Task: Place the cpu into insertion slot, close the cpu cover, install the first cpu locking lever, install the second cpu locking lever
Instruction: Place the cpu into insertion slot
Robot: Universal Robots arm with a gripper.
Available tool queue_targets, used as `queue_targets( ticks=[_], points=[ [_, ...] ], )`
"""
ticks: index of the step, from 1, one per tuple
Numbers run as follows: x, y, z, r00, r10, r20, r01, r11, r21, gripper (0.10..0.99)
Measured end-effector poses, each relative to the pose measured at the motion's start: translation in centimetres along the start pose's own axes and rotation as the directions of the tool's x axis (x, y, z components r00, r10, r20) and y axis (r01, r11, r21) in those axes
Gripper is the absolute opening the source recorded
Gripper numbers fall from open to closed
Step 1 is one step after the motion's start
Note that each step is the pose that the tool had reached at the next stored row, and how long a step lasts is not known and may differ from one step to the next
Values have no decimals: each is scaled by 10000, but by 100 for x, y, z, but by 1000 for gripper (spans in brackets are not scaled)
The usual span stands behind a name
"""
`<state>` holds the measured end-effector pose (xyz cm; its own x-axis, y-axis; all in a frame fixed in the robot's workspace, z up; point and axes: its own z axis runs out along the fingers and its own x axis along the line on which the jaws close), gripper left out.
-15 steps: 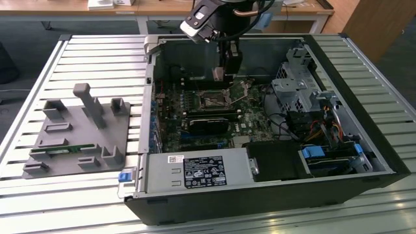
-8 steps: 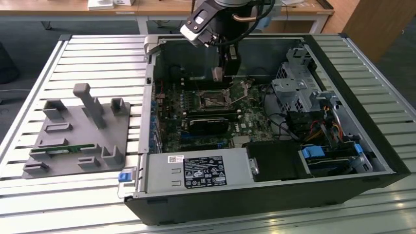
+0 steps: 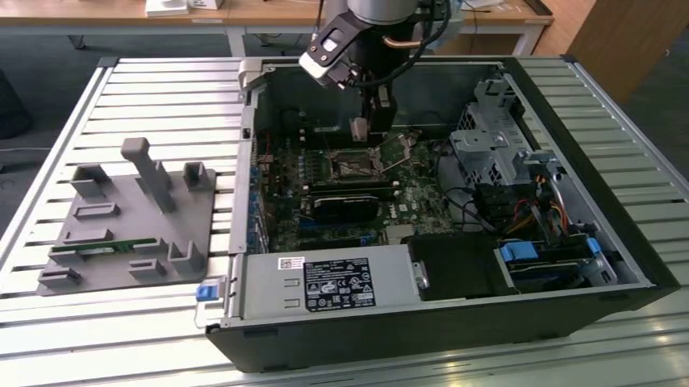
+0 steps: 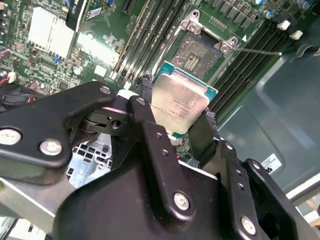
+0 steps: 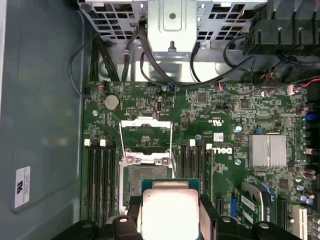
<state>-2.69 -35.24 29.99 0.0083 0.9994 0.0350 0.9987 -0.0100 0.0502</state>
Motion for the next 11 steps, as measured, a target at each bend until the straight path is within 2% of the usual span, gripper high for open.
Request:
queue_targets(
  ticks=[11],
  points=[
    [11, -5, 85, 10000, 0, 1, 0, 10000, 3, 537]
  ],
)
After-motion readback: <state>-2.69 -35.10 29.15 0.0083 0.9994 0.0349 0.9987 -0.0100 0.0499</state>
